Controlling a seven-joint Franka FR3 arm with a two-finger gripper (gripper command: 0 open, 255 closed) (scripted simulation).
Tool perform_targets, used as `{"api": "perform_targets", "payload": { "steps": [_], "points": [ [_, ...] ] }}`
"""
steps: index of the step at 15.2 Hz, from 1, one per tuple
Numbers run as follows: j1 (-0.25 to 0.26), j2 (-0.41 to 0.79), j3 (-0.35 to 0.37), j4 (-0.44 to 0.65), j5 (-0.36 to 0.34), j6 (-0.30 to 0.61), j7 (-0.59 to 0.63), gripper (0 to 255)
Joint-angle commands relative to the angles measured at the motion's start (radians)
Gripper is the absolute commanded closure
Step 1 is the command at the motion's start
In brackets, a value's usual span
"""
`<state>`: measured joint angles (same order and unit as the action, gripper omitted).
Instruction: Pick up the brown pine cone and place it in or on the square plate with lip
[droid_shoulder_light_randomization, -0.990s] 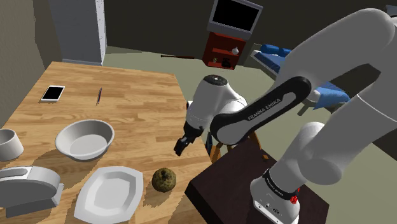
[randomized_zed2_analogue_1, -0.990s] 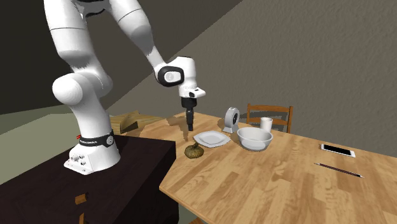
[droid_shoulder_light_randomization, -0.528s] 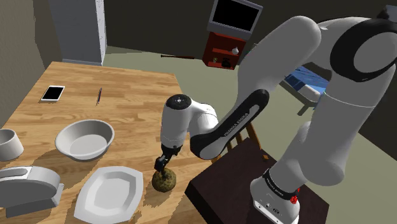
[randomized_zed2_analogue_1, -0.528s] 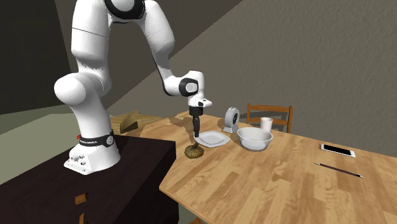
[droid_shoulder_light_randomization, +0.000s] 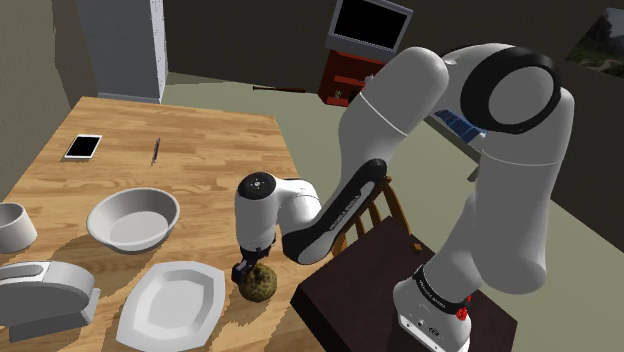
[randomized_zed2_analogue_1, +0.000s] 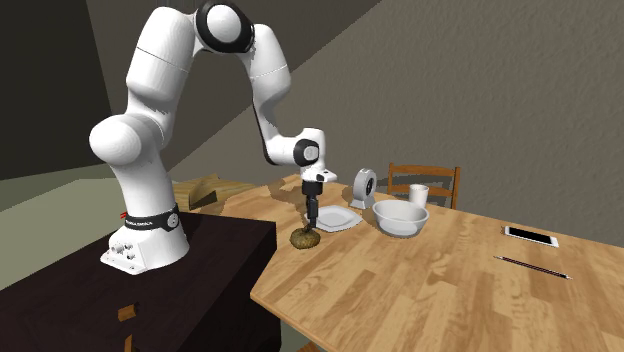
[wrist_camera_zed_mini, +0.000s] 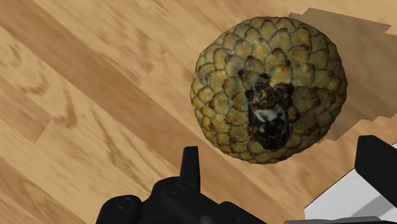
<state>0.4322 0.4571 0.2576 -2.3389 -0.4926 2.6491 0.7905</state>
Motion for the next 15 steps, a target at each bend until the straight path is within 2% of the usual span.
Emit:
{"api": "perform_targets", "payload": {
  "steps": [1, 9, 10, 15],
  "points": [
    [0.009, 0.026, -0.017, 0.005, -0.02, 0.021, 0.014, 0],
    [0.012, 0.034, -0.021, 0.007, -0.026, 0.027, 0.018, 0],
    [0.012, 0.034, -0.021, 0.007, -0.026, 0.027, 0.018, 255],
    [0.012, 0.034, -0.021, 0.007, -0.025, 0.026, 0.018, 255]
  ]
}}
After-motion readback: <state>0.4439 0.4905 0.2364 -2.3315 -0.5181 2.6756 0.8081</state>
